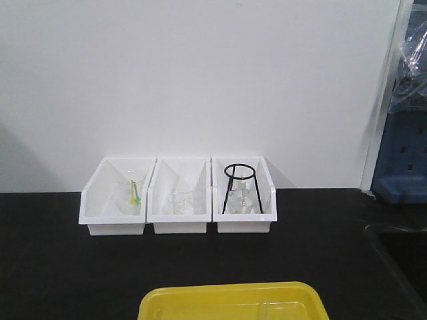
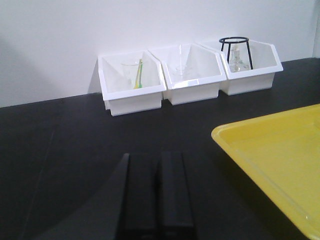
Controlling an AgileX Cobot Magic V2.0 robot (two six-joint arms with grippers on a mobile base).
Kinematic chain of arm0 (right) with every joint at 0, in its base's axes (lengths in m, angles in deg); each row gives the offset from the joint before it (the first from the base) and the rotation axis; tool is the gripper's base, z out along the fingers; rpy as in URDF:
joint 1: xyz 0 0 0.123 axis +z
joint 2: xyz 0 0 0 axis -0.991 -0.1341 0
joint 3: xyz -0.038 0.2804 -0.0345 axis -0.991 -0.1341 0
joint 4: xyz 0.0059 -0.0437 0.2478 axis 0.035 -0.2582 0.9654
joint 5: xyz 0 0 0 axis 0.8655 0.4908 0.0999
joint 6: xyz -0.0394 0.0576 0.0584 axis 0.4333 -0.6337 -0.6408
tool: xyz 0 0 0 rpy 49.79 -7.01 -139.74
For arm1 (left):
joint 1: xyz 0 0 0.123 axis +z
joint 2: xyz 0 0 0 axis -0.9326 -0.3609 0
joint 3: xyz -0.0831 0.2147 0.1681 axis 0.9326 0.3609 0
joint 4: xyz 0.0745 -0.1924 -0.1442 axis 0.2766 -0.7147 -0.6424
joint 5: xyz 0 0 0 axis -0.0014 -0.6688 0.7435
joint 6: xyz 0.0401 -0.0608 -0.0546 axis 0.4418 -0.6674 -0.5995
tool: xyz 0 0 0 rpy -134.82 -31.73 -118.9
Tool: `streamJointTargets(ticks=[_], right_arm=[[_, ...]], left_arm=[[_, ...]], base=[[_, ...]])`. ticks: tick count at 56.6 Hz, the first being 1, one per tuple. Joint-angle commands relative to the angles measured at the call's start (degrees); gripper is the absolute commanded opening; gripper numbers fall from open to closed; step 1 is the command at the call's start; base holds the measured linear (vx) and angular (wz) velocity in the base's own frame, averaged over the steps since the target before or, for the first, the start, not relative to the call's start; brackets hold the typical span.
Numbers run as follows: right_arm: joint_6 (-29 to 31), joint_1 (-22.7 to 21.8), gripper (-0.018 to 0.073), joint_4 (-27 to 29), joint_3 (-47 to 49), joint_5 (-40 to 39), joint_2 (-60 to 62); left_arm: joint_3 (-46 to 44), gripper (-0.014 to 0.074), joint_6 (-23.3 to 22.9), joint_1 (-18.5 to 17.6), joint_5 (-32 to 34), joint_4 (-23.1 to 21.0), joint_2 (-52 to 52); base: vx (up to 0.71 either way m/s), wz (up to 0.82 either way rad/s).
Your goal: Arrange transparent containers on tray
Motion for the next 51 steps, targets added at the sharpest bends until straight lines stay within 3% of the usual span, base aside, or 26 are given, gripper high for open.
streamJointTargets(ticks=[1,51], right_arm=[[0.5,-0.1,-0.0008,-0.9,1.8,-4.6,0.2],[0.5,-0.1,-0.0008,-0.9,1.8,-4.5,0.2]], left_arm=[[2.1,0.0002,-1.2,-0.1,1.6,-0.5,2.7],[2.1,0.0002,-0.7,-0.1,-0.1,-0.6,3.4]], base=[[0.0,0.0],[0.0,0.0]])
